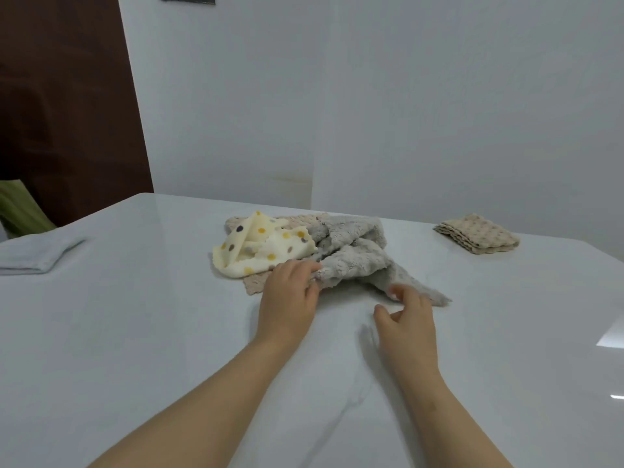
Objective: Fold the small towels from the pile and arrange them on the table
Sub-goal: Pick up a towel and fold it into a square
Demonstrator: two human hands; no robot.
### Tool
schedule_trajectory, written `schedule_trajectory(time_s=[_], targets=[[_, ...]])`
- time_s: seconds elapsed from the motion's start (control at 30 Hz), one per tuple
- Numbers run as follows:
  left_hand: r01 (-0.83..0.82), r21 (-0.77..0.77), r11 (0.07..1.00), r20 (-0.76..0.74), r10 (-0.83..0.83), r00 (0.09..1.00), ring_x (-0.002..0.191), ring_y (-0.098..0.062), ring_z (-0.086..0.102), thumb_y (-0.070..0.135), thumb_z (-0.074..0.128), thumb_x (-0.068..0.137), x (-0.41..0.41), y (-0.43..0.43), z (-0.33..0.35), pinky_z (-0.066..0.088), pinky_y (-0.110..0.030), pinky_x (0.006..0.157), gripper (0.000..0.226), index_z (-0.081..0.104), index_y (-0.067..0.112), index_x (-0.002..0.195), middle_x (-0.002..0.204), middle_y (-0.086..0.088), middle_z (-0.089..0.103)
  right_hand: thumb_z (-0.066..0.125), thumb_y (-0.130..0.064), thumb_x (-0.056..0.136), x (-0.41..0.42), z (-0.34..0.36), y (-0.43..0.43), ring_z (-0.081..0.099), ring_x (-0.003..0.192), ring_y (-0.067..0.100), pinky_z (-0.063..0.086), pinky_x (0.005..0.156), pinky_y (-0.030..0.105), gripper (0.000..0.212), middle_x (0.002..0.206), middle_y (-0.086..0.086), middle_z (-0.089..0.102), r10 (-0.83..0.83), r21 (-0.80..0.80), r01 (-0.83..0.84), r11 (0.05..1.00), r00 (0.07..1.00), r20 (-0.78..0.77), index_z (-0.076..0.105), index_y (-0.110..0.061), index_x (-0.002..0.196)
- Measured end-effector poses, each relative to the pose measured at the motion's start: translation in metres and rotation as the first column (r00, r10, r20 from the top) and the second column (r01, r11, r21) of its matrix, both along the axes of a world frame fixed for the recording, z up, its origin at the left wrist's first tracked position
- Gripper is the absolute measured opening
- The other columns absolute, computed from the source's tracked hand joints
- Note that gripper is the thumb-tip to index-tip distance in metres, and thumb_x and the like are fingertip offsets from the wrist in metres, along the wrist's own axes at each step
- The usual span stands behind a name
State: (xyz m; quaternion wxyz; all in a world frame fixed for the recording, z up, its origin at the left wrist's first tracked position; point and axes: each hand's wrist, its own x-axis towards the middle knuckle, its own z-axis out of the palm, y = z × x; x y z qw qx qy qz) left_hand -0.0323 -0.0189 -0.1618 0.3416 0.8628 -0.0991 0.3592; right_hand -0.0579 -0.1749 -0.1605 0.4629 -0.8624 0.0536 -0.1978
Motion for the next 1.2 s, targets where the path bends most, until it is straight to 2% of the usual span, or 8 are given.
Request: schedule_trajectory(time_s=[0.13, 0.33, 0.43, 0.53, 0.7, 0.83, 1.0, 1.2], targets=[[0.02, -0.373, 0.928, -0.113, -0.067, 0.991, 0.076, -0.011, 0.049, 0.015, 0.059, 0.088, -0.032, 0.013, 0.005, 0.033, -0.02, 0.063, 0.011, 0.059, 0.018, 0.098, 0.084, 0.008, 0.053, 0.068, -0.018, 0.074, -0.004, -0.004, 0.006, 0.03, 0.132, 0.018, 0.023, 0.108, 0.027, 0.074, 0.143, 0.002, 0.031, 0.176, -0.233, -0.153, 0.96, 0.981, 0.08, 0.034, -0.026, 0.139], [0.117, -0.739, 0.664, -0.147, -0.328, 0.933, 0.08, -0.02, 0.064, 0.008, 0.067, 0.081, -0.056, 0.024, 0.023, 0.052, -0.033, 0.077, 0.021, 0.061, 0.028, 0.079, 0.081, 0.0, 0.067, 0.057, -0.049, 0.071, -0.014, -0.002, 0.015, 0.025, 0.131, 0.018, 0.022, 0.106, 0.03, 0.074, 0.148, -0.012, 0.025, 0.299, -0.453, -0.288, 0.844, 0.953, -0.047, 0.029, -0.041, 0.139], [0.152, -0.726, 0.671, -0.168, -0.387, 0.907, 0.085, -0.021, 0.062, 0.013, 0.061, 0.086, -0.059, 0.024, 0.026, 0.051, -0.031, 0.077, 0.015, 0.063, 0.024, 0.077, 0.084, -0.001, 0.067, 0.038, -0.054, 0.066, -0.017, -0.005, 0.015, 0.042, 0.115, 0.022, 0.028, 0.09, 0.031, 0.047, 0.118, -0.013, 0.057, 0.268, -0.463, -0.209, 0.862, 0.961, 0.065, 0.064, -0.033, 0.1], [0.118, -0.79, 0.601, -0.259, -0.503, 0.825, 0.073, -0.018, 0.058, 0.039, 0.034, 0.096, -0.057, 0.03, 0.023, 0.044, -0.028, 0.067, 0.052, 0.065, 0.02, 0.058, 0.072, -0.002, 0.066, 0.032, -0.049, 0.068, -0.024, 0.002, 0.014, 0.042, 0.084, 0.008, 0.023, 0.08, 0.028, 0.026, 0.062, -0.015, 0.048, 0.265, -0.473, -0.225, 0.852, 0.964, 0.019, 0.04, -0.028, 0.056], [0.074, -0.312, 0.947, -0.558, -0.245, 0.793, 0.104, -0.015, 0.056, 0.031, 0.052, 0.092, -0.047, 0.036, 0.01, 0.042, -0.031, 0.091, 0.014, 0.065, 0.029, 0.097, 0.12, 0.0, 0.062, 0.025, -0.064, 0.072, -0.026, 0.014, 0.011, 0.047, 0.063, 0.003, 0.029, 0.075, 0.031, 0.041, 0.051, -0.012, 0.051, 0.273, -0.321, -0.224, 0.92, 0.955, 0.114, 0.046, -0.037, 0.051], [0.123, 0.429, 0.895, -0.526, 0.137, 0.839, 0.132, -0.014, 0.031, 0.03, 0.039, 0.094, -0.046, 0.029, 0.002, 0.026, -0.031, 0.102, 0.043, 0.036, 0.038, 0.136, 0.144, 0.015, 0.035, 0.039, -0.05, 0.09, -0.019, 0.009, 0.002, 0.035, 0.126, 0.02, 0.023, 0.103, 0.036, 0.04, 0.135, -0.01, 0.048, 0.04, -0.596, -0.137, 0.791, 0.984, -0.174, 0.045, -0.038, 0.127], [0.036, 0.383, 0.923, -0.501, 0.175, 0.848, 0.118, -0.019, 0.042, 0.031, 0.039, 0.095, -0.044, 0.028, 0.005, 0.032, -0.033, 0.095, 0.025, 0.053, 0.032, 0.116, 0.123, 0.006, 0.052, 0.042, -0.035, 0.091, -0.018, 0.009, 0.005, 0.041, 0.12, 0.019, 0.026, 0.097, 0.036, 0.03, 0.125, -0.007, 0.052, 0.062, -0.609, -0.185, 0.771, 0.974, -0.219, 0.053, -0.033, 0.118], [0.122, -0.061, 0.991, -0.34, -0.135, 0.931, 0.089, -0.01, 0.056, 0.017, 0.058, 0.087, -0.053, 0.05, 0.031, 0.041, -0.019, 0.077, 0.017, 0.058, 0.031, 0.078, 0.091, 0.008, 0.062, 0.056, -0.017, 0.078, -0.025, 0.029, 0.003, 0.051, 0.078, 0.015, 0.034, 0.075, 0.03, 0.011, 0.076, -0.008, 0.053, 0.229, -0.508, -0.211, 0.835, 0.973, -0.028, 0.049, -0.026, 0.076]])
